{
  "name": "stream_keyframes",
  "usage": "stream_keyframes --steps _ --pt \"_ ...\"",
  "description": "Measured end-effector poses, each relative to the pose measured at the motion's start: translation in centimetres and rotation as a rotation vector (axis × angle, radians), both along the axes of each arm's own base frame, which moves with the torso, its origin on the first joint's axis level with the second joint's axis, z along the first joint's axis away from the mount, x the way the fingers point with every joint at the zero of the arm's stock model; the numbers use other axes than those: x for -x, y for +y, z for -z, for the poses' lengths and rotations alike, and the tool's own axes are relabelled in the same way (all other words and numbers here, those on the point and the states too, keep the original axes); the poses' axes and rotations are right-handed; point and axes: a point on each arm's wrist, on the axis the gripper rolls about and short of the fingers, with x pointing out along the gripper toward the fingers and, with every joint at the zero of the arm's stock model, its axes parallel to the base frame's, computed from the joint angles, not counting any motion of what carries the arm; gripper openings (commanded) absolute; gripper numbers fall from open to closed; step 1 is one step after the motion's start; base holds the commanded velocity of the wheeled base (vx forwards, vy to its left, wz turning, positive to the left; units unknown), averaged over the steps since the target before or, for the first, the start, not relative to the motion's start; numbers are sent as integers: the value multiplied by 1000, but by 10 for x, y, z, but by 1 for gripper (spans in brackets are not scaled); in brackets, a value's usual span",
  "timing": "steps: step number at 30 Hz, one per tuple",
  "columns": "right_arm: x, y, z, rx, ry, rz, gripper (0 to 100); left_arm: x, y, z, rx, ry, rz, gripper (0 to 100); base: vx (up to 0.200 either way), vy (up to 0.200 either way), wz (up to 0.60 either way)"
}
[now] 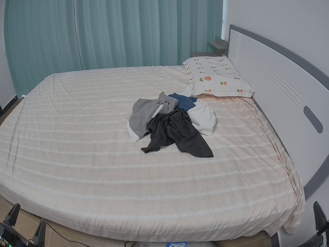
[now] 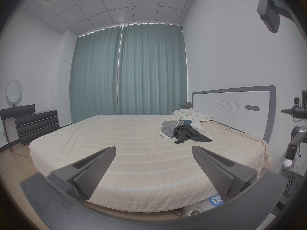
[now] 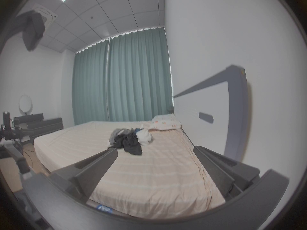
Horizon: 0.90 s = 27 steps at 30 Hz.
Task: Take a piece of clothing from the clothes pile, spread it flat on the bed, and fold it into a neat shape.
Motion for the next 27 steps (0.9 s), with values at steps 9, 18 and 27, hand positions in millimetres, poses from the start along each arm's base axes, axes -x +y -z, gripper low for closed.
stream_keyframes --steps 9,18,27 --pt "-19 2 -60 -17 77 -85 100 0 0 0 0 0 0 100 0 0 0" --pt "-96 3 -76 -60 279 -156 100 0 0 0 0 0 0 100 0 0 0" --pt "-187 12 -68 -141 408 -154 100 0 0 0 0 0 0 100 0 0 0"
